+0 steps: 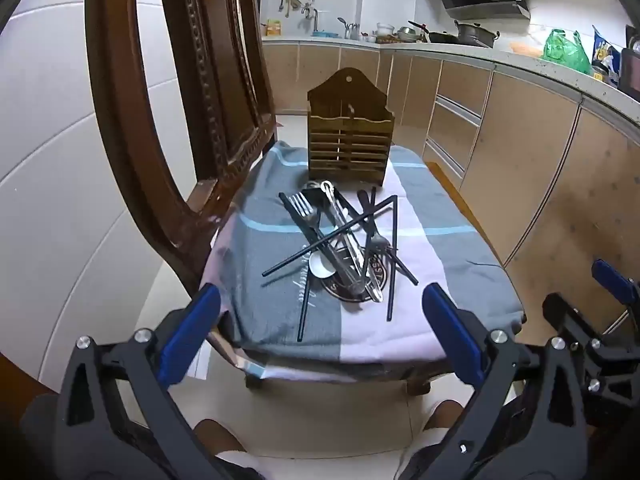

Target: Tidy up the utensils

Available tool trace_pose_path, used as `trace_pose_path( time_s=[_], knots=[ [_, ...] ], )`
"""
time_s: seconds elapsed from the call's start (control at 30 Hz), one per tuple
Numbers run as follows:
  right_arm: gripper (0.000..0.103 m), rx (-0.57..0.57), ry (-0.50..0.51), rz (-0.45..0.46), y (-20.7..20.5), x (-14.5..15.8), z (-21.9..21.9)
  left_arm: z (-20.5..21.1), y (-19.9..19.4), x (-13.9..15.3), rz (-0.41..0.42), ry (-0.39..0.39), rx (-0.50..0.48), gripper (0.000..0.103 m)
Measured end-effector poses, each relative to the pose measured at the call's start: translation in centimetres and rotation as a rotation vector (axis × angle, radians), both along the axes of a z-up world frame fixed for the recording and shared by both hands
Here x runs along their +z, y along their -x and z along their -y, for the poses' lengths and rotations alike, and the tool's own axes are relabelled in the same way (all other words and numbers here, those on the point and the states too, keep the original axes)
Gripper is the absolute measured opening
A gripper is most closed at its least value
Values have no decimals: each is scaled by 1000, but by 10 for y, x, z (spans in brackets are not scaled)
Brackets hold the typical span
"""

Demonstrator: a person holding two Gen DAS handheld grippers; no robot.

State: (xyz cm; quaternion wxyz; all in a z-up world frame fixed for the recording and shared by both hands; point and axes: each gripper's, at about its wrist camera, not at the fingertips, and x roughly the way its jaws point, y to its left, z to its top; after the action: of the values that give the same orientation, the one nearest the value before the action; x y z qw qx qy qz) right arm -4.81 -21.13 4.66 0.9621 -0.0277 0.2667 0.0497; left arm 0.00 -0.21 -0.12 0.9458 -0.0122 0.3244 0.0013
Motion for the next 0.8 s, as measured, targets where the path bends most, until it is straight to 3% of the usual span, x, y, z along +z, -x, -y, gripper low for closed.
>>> trace_pose_path(
  time_s=[0.07, 0.17, 0.8],
  knots=[
    [100, -10, 0, 25, 0, 3, 5, 6, 1, -1, -12, -11, -15, 99],
    [100, -10, 10, 13, 0, 0, 3, -6, -7, 0, -23, 57, -1, 99],
    [100, -17, -17, 31, -1, 3, 6, 0, -3, -3, 5, 32, -11, 99]
  ],
)
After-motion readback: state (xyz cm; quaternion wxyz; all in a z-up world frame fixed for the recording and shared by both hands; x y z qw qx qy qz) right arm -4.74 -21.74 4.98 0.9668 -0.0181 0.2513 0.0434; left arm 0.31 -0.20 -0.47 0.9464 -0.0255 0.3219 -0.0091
